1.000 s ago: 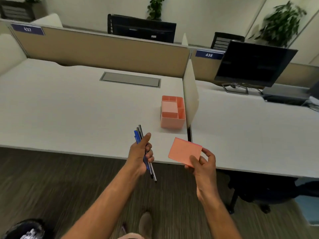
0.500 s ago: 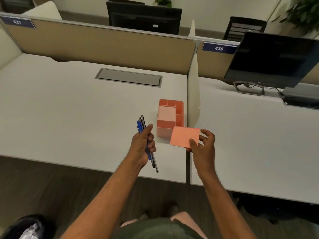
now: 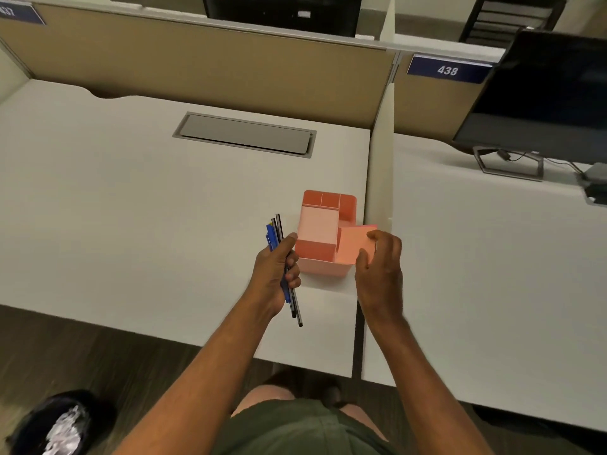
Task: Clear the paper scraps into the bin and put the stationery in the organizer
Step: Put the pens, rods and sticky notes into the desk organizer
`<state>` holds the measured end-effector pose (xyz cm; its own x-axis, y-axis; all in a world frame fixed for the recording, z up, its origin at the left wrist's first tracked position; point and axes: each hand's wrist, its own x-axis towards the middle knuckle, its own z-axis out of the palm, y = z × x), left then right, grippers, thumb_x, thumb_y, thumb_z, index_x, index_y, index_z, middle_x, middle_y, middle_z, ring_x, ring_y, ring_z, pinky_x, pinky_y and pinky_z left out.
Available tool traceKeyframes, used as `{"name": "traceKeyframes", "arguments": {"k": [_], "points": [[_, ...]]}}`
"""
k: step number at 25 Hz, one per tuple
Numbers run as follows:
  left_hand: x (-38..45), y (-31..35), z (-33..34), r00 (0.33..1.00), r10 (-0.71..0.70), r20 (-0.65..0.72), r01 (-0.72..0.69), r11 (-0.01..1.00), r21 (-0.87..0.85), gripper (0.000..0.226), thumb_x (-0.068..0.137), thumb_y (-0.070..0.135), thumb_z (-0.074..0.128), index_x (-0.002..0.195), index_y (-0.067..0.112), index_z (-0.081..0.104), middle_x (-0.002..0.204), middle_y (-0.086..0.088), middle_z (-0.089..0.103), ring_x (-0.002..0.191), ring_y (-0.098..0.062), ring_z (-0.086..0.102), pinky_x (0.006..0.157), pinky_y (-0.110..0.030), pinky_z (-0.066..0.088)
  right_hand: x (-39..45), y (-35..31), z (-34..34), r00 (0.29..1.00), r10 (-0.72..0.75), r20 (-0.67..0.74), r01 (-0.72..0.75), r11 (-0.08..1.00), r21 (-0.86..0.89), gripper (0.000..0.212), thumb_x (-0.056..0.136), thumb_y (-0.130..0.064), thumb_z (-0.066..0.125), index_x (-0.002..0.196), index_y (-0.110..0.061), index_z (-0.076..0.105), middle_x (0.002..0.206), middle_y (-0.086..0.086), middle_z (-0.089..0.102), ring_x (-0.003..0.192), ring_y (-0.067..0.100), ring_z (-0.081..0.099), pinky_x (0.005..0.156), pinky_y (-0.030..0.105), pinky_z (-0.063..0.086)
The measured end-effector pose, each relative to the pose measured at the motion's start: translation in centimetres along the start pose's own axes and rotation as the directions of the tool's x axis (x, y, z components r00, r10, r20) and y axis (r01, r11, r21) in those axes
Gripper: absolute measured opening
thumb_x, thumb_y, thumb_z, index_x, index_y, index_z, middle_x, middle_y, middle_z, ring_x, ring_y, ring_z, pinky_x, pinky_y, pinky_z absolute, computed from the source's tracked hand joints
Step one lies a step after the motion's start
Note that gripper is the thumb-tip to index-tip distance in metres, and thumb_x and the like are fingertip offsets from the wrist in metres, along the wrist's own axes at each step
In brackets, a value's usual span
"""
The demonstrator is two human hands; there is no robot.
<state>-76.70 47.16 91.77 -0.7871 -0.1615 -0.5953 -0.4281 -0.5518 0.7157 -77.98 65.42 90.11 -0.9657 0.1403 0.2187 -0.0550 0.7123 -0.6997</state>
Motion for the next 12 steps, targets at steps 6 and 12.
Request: {"name": "traceKeyframes", "arguments": {"k": [6, 12], "points": [[3.7, 1.8, -0.3, 0.998, -0.052, 0.041, 0.052, 0.999, 0.001, 0.030, 0.094, 0.032, 0.068, 0.075, 0.018, 0.049, 0.057, 0.001, 0.042, 0.039, -0.011, 0.032, 0.040, -0.022, 0.031, 1.8, 0.5, 3.3, 1.000, -0.011, 0.001, 0.011, 0.984, -0.179, 0.029, 0.102, -0.010, 0.056, 0.130, -0.010, 0.049, 0.135, 0.012, 0.049, 0.098, 0.033, 0.071, 0.077, 0.037, 0.064], [5.5, 2.9, -0.5, 0.989, -0.109, 0.102, 0.114, 0.993, -0.042, 0.022, 0.097, 0.024, 0.057, 0.078, 0.016, 0.050, 0.058, 0.001, 0.044, 0.040, -0.010, 0.033, 0.040, -0.021, 0.031, 3.1, -0.1, 4.7, 0.995, 0.077, 0.062, -0.054, 0.951, -0.303, 0.033, 0.101, -0.010, 0.056, 0.133, -0.007, 0.051, 0.133, 0.016, 0.053, 0.102, 0.038, 0.068, 0.079, 0.047, 0.063]]}}
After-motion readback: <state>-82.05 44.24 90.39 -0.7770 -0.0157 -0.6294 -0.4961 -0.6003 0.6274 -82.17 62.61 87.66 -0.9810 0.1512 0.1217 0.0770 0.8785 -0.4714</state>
